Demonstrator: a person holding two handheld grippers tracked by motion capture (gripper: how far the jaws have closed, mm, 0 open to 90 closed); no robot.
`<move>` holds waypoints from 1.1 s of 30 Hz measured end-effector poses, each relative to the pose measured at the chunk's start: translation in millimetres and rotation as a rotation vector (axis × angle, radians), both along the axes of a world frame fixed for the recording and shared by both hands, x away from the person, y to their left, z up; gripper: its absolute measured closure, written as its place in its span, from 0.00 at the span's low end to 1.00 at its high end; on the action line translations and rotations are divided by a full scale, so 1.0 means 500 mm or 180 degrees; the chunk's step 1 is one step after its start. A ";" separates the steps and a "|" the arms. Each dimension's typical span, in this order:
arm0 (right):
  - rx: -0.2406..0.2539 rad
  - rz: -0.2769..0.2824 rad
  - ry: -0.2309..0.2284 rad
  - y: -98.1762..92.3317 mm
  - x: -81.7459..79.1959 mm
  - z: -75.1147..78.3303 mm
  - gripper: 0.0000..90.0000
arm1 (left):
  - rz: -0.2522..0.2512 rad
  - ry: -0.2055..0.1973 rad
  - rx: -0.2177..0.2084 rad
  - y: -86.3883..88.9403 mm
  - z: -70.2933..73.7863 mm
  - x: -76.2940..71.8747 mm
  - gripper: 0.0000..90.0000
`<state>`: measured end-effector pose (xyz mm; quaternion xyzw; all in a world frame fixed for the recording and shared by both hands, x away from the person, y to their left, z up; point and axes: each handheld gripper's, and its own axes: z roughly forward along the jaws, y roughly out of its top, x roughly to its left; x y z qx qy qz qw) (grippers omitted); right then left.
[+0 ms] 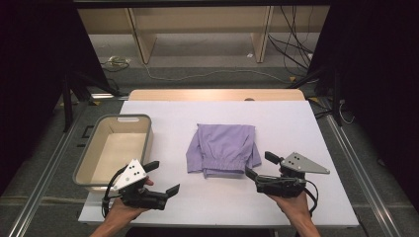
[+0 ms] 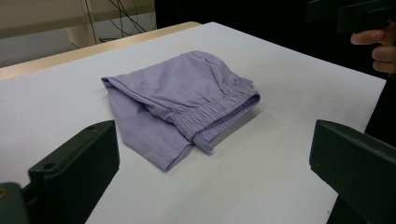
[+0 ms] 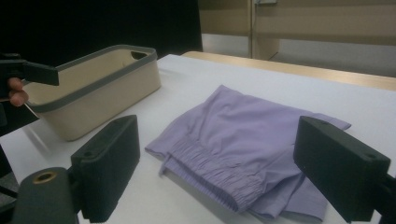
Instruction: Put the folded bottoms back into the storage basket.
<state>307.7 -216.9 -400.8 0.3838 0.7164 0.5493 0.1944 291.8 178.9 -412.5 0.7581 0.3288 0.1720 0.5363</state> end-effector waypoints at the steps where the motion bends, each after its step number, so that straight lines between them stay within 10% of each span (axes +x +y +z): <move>1: -0.0003 -0.0001 0.0001 0.000 0.000 0.000 0.17 | 0.0000 0.0000 0.0000 0.000 0.000 0.000 0.01; 33: -0.0146 -0.0184 -0.0061 -0.018 0.045 0.009 0.18 | 0.0082 0.0353 -0.0117 -0.020 -0.010 0.031 0.01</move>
